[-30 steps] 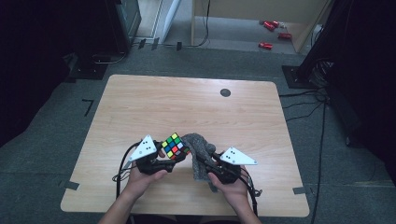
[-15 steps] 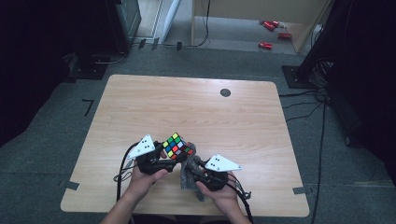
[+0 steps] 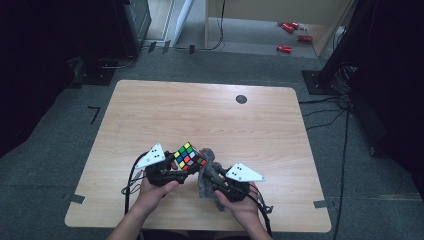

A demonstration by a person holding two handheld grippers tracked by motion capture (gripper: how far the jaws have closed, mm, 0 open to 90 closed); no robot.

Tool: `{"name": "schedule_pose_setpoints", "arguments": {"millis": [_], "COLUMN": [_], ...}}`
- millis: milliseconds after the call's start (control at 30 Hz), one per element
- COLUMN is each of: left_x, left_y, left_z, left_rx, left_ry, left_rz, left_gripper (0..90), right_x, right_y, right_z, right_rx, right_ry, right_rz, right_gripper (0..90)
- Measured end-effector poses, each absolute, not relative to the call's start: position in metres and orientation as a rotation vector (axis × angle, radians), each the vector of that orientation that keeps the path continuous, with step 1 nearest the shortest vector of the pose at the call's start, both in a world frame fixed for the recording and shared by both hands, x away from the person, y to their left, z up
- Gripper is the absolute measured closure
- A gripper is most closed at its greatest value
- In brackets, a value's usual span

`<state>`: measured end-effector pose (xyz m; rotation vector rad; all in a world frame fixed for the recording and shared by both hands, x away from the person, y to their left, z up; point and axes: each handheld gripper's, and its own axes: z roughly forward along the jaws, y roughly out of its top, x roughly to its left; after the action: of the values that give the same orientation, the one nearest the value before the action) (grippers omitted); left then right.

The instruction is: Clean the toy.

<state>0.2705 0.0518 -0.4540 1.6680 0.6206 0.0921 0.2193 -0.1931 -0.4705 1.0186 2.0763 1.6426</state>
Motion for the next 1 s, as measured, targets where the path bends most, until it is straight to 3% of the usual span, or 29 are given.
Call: {"name": "schedule_pose_setpoints", "arguments": {"millis": [233, 533, 800, 1000], "left_x": [0.272, 0.271, 0.27, 0.27], "left_y": [0.056, 0.055, 0.052, 0.054], "left_z": [-0.454, -0.453, -0.454, -0.453], "left_rx": [1.672, 1.673, 1.695, 1.698], "left_ry": [0.63, 0.623, 0.615, 0.615], "left_rz": [0.095, 0.092, 0.093, 0.09], "left_gripper": [34.7, 34.7, 34.7, 34.7], "right_x": [0.211, 0.218, 0.211, 0.219], "right_y": [-0.169, -0.19, -0.168, -0.189], "right_z": [-0.476, -0.468, -0.477, -0.469], "right_rx": [0.937, 1.027, 0.932, 1.039], "right_ry": [2.203, 2.091, 2.235, 2.101], "right_rz": [1.582, 1.617, 1.573, 1.572], "right_gripper": [70.8, 70.9, 70.4, 70.8]}}
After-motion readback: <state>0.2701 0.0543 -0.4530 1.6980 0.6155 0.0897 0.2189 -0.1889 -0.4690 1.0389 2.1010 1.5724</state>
